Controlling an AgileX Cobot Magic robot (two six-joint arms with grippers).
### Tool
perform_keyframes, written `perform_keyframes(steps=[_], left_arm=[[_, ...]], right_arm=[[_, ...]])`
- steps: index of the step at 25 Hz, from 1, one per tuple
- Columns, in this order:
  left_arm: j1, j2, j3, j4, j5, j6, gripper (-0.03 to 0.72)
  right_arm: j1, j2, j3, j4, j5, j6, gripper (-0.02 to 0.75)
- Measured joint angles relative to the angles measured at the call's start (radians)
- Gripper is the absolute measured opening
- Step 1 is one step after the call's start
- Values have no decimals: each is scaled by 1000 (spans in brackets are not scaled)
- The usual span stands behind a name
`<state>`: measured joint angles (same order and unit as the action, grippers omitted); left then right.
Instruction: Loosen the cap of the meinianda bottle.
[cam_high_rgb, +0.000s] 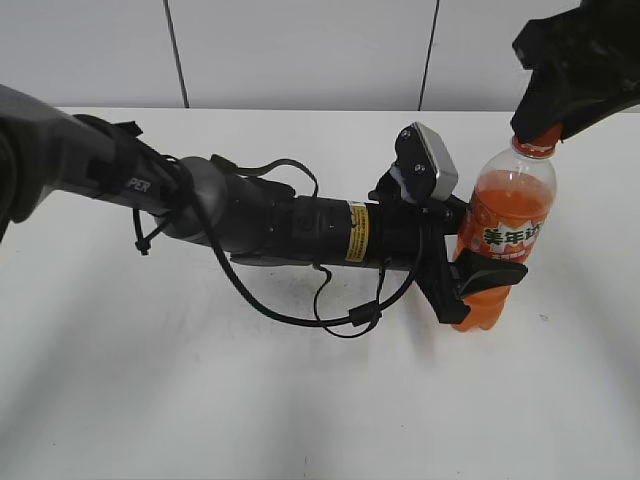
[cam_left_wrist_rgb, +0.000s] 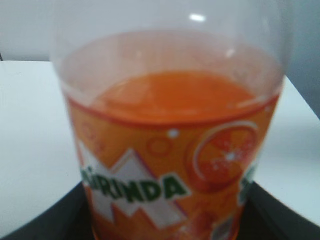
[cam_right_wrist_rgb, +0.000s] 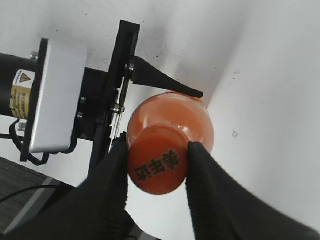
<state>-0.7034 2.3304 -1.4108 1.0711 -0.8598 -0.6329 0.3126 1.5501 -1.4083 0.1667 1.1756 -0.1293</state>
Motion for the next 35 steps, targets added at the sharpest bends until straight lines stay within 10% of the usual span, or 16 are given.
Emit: perform_keyframes(steps=[12,35], left_arm=[[0,0,0,13,-5,6,426],[-7,-5,-2,14,-67,11,426]], right_arm=[[0,-4,-4,-1,19,-1420,263],[0,-89,7,-16,49,-1462,262]])
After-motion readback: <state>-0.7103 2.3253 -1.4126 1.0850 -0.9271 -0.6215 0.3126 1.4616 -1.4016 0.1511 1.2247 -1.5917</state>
